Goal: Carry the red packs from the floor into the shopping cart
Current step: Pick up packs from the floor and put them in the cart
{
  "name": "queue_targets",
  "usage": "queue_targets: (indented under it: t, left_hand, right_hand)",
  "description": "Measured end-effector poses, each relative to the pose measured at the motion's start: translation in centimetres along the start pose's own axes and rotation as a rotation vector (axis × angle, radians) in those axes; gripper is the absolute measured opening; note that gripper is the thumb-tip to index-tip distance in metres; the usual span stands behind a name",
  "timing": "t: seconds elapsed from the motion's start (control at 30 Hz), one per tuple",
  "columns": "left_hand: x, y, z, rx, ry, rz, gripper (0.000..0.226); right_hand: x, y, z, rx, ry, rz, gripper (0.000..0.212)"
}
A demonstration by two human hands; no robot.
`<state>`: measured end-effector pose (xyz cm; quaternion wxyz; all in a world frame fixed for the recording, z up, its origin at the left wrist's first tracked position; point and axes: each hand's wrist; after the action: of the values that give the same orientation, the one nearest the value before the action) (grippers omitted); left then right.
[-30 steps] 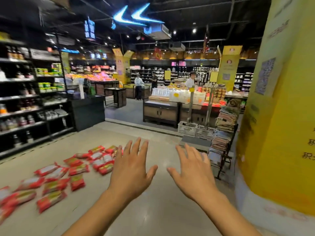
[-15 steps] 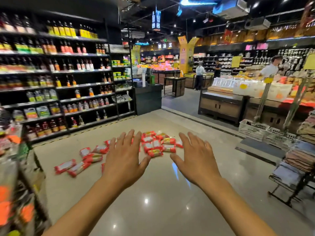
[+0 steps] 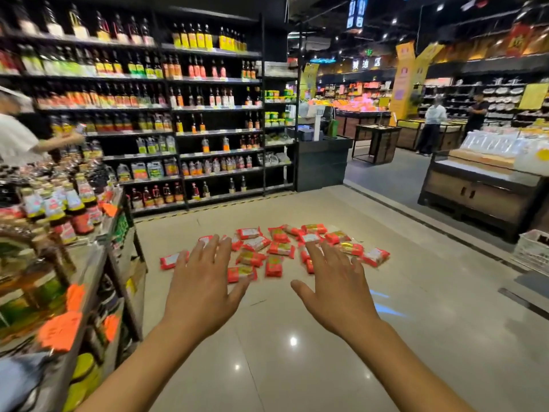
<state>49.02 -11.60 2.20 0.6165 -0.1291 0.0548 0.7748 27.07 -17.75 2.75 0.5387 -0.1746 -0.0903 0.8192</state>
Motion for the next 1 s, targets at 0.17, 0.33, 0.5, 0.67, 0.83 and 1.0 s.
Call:
queue_targets:
  t: [0.17, 0.33, 0.5, 0.67, 0.83, 1.0]
  left_hand:
    - [-6.0, -2.0, -3.9, 0.036, -0.026, 0.046, 0.092]
    - [-12.8, -4.5, -6.9, 0.084, -0.005, 0.085, 0.099]
    - [-18.5, -7.4, -9.2, 0.08, 0.001, 0.133, 0.085]
    - [-23.0, -9.6, -10.8, 0.042, -0.01, 0.169, 0.084]
    - [-27.8, -11.3, -13.1, 0.016, -0.025, 0.216, 0.086]
    - [-34.4, -12.7, -15.0, -0.026, -0.016, 0.276, 0.088]
  right_hand:
    - [-7.4, 0.1, -2.1, 0.045, -0.048, 0.019, 0.078]
    - [-15.4, -0.7, -3.8, 0.051, -0.051, 0.047, 0.079]
    - [-21.9, -2.2, -6.5, 0.031, -0.083, 0.084, 0.08]
    - [-27.9, -3.4, -8.8, 0.008, -0.103, 0.14, 0.078]
    - [-34.9, -3.9, -11.1, -0.05, -0.144, 0.185, 0.079]
    - [-43.4, -3.9, -13.6, -0.072, -0.167, 0.261, 0.076]
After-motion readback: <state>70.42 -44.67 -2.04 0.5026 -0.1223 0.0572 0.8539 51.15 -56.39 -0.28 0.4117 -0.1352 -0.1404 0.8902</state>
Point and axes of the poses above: each hand's wrist, its own x-axis away from the middle knuckle, its own z-axis out of the back of the hand, y = z × x, and after that the axes turned 8 degrees about -x, right-handed
